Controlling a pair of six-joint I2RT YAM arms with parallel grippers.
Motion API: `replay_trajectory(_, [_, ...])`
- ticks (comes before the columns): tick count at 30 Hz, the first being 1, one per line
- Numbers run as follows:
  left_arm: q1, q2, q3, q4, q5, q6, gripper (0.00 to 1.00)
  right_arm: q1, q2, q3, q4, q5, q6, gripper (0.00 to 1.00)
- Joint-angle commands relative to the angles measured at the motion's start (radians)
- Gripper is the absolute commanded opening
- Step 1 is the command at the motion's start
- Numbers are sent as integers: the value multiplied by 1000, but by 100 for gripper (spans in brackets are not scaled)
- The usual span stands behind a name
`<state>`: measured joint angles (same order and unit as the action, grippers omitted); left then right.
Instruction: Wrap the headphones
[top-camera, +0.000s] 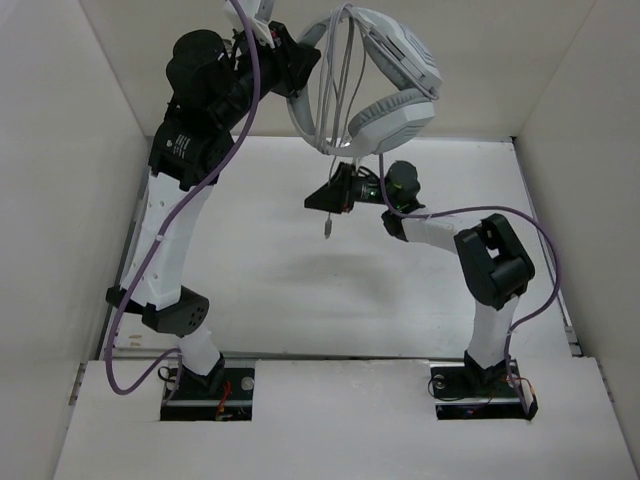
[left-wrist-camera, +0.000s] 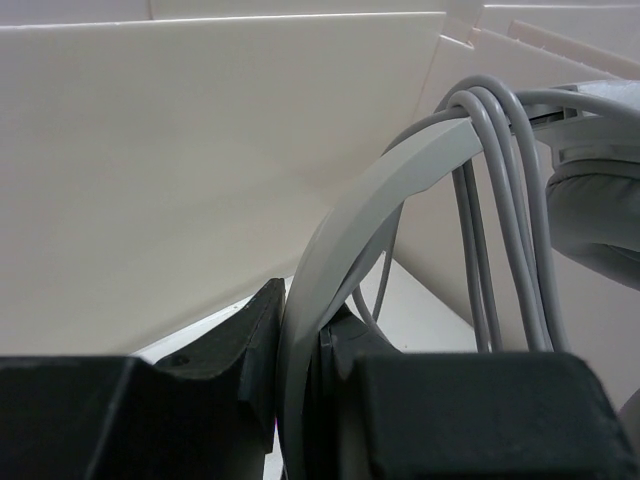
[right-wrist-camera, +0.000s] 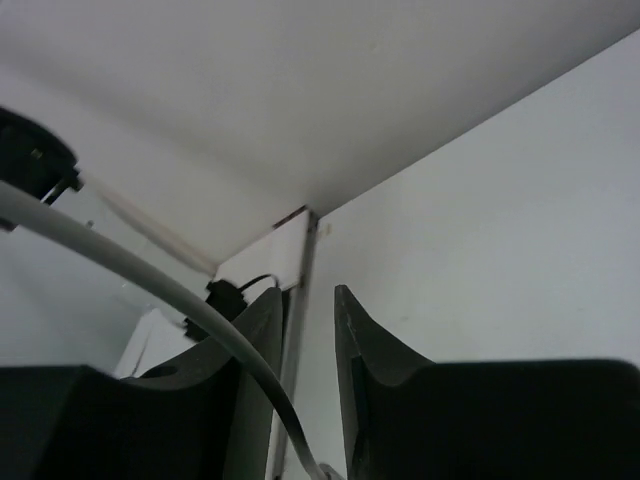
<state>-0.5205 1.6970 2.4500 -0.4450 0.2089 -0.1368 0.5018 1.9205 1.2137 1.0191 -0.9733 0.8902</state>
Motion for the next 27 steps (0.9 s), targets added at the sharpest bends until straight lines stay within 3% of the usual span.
replay_trajectory(1, [23,-36,29,127,-6,-60,2,60,-43,-43,216,-128,105,32])
replay_trajectory(8, [72,-54,-6,140,-11,-72,2,152,-170,-184,191,-200,35,20])
replay_trajectory(16, [121,-76,-89,175,-91,-35,2,168,-340,-220,98,-216,0,7])
replay_trajectory(21, [92,-79,-163,213,-215,52,2,168,-412,-117,-251,-180,-140,2])
replay_trajectory(27, [69,-57,-172,244,-272,81,2,252,-434,-2,-802,-65,-529,3])
